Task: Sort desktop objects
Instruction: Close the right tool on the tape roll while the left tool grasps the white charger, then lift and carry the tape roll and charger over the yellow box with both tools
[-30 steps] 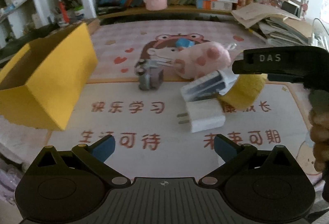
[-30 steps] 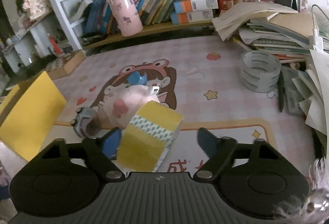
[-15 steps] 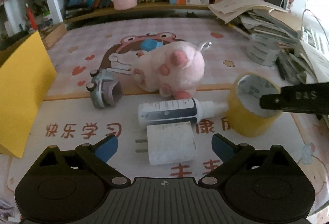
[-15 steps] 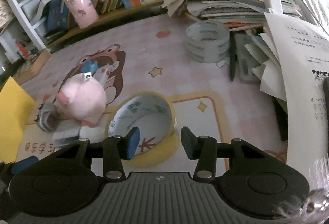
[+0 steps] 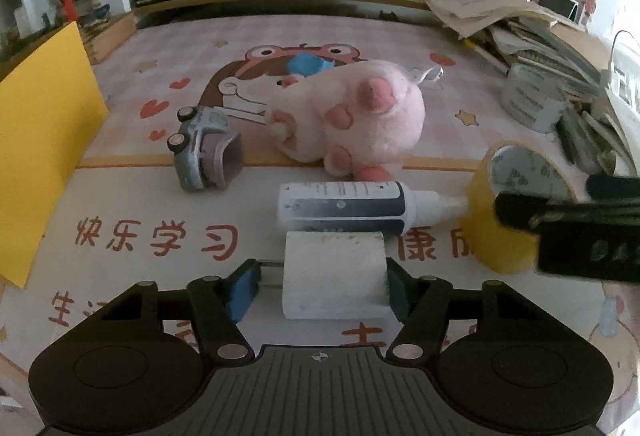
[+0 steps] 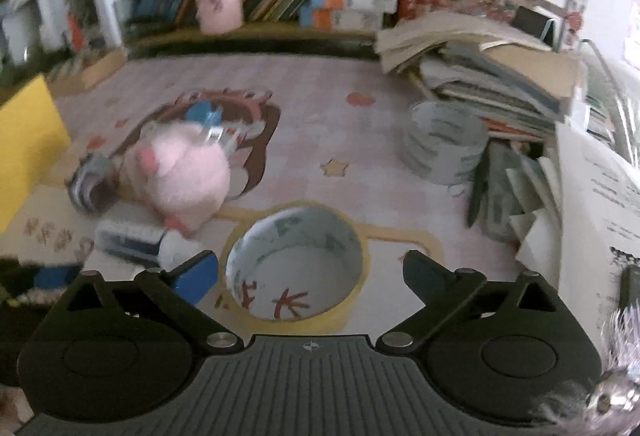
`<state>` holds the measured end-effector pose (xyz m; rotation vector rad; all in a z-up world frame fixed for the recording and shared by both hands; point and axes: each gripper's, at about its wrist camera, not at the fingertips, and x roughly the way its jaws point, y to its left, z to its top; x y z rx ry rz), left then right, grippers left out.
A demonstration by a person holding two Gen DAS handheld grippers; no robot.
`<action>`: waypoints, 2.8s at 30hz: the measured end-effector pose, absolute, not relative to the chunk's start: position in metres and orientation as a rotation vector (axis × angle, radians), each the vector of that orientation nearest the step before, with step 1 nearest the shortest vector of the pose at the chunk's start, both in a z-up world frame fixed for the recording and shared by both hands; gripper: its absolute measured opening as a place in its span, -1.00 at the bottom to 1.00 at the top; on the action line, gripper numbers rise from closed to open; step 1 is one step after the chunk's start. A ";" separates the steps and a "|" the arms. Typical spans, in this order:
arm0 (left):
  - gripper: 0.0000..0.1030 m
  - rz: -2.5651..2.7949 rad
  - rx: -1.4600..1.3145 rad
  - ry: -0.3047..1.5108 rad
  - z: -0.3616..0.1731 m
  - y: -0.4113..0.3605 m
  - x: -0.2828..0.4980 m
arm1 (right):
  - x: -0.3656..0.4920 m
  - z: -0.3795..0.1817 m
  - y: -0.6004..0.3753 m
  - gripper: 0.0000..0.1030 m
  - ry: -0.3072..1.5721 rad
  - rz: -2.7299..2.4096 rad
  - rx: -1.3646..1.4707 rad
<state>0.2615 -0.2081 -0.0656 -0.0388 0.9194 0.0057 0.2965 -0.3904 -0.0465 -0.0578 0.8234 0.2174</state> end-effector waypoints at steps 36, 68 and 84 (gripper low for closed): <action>0.27 -0.065 -0.202 0.774 0.002 -0.174 0.194 | 0.251 -0.003 -0.391 0.70 0.750 0.266 0.021; 0.27 -0.086 -0.264 0.726 0.012 -0.031 0.083 | 0.139 0.001 -0.243 0.70 0.714 0.269 -0.059; 0.27 -0.055 -0.263 0.726 0.010 0.038 0.016 | 0.072 -0.008 -0.166 0.70 0.734 0.326 -0.054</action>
